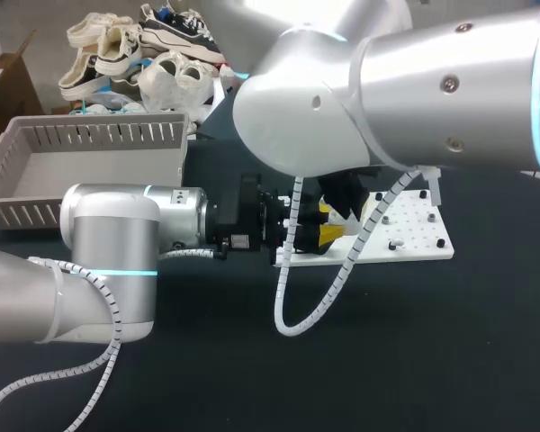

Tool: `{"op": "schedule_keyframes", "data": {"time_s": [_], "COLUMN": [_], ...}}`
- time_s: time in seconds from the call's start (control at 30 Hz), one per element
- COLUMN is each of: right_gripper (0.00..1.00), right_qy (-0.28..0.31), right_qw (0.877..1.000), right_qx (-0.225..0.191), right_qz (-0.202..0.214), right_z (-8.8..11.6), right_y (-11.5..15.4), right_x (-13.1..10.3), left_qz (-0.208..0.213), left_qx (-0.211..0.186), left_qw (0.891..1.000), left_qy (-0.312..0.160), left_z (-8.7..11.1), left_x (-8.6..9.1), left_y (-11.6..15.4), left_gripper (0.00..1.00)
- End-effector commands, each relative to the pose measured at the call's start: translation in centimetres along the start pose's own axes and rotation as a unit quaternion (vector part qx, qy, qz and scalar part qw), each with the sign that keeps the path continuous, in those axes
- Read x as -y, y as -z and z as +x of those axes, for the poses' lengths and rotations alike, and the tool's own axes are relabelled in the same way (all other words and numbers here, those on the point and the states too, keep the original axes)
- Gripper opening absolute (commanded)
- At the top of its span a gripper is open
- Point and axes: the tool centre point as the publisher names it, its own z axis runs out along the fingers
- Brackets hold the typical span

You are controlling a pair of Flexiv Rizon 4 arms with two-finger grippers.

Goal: Pick up each earbud case from the left stands, insert the matching earbuds, close the lid, and place the case in the box.

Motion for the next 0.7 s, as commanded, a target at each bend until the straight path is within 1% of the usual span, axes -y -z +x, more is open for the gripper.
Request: {"op": "schedule_keyframes", "data": {"time_s": [0.03, 0.07, 0.1, 0.43, 0.57, 0.7], "right_gripper": [0.4, 0.45, 0.47, 0.5, 0.57, 0.62], "right_qy": [-0.001, -0.001, -0.001, 0.0, -0.004, 0.004], "right_qw": [1.0, 1.0, 1.0, 1.0, 0.999, 0.999], "right_qx": [-0.002, -0.002, -0.003, -0.002, -0.004, -0.015], "right_qz": [0.0, 0.0, 0.0, -0.03, -0.035, -0.038], "right_z": [0.1, 0.1, 0.1, 0.5, 0.6, 0.9], "right_y": [-0.1, -0.1, -0.1, 1.5, 1.6, 1.6], "right_x": [0.0, 0.0, 0.0, 1.3, 1.8, 2.5], "left_qz": [-0.003, -0.003, -0.003, -0.003, -0.003, -0.003], "left_qx": [0.0, 0.0, 0.0, 0.0, 0.0, 0.0], "left_qw": [1.0, 1.0, 1.0, 1.0, 1.0, 1.0], "left_qy": [-0.001, -0.001, -0.001, -0.001, -0.001, -0.001], "left_z": [0.0, 0.0, 0.0, 0.0, 0.0, 0.0], "left_x": [0.1, 0.1, 0.1, 0.1, 0.1, 0.1], "left_y": [0.0, 0.0, 0.0, 0.0, 0.0, 0.0], "left_gripper": [0.0, 0.0, 0.0, 0.0, 0.0, 0.0]}}
